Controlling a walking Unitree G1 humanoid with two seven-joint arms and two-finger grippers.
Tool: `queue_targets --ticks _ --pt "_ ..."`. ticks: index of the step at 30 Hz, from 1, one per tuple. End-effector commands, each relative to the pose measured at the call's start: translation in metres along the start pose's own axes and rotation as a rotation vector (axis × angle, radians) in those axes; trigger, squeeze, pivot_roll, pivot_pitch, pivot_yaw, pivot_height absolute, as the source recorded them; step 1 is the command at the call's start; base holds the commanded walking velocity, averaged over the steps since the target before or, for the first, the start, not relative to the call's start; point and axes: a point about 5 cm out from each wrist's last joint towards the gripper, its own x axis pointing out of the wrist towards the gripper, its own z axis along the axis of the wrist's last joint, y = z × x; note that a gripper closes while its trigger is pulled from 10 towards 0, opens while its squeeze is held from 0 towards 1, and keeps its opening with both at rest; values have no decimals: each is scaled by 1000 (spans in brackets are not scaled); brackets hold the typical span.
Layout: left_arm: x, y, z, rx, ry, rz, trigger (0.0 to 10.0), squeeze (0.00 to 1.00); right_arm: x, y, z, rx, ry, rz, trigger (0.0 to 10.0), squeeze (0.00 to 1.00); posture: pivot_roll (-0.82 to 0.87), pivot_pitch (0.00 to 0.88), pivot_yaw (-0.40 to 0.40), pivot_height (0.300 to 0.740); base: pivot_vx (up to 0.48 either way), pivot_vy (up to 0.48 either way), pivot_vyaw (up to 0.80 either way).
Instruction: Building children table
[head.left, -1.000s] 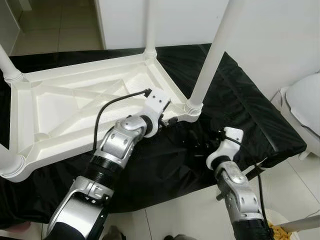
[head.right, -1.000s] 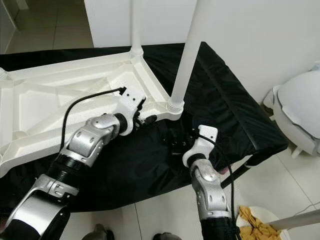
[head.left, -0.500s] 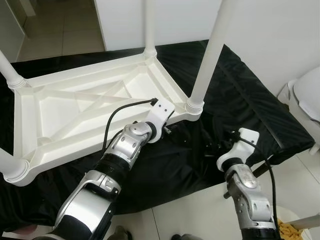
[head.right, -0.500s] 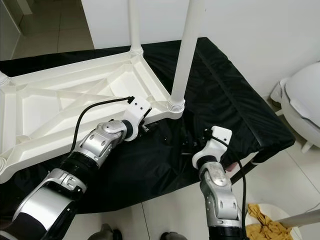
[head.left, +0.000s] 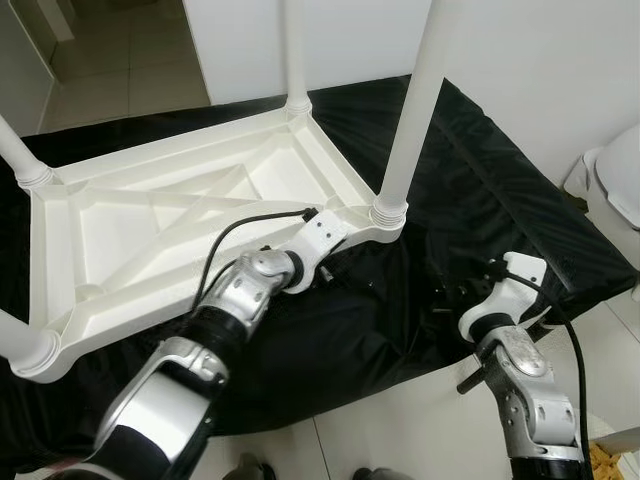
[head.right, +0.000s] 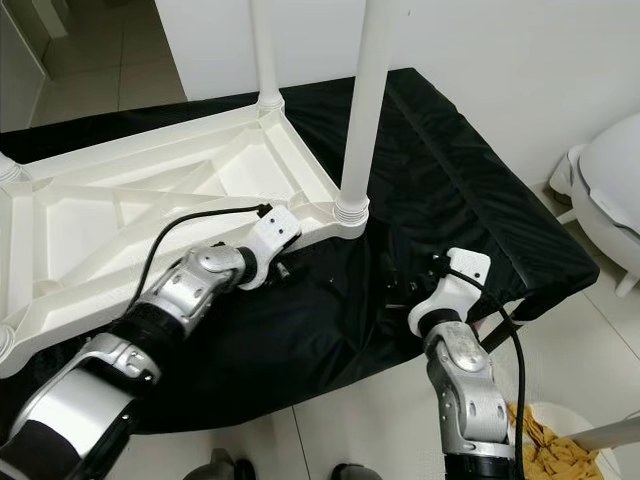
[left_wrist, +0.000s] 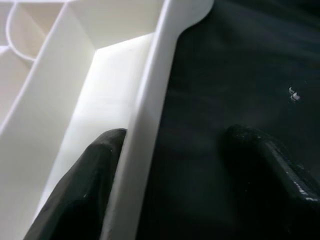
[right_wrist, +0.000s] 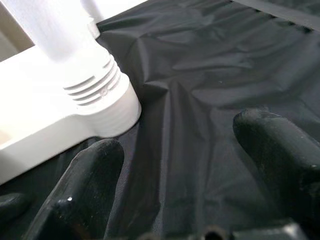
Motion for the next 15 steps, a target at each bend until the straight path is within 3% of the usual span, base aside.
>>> queue_targets --ticks 1,12,15 --pt "-8 -12 -4 -5 3 -176 10000 0 3 0 0 -1 11 33 10000 0 -150 100 89 740 0 0 0" --pt "-30 -20 -17 12 19 -219 10000 0 7 -6 4 -33 7 69 10000 0 -146 94 85 740 0 0 0" --pt "-45 -24 -24 4 36 -234 10000 0 5 -6 6 -60 20 163 10000 0 -140 99 78 740 0 0 0"
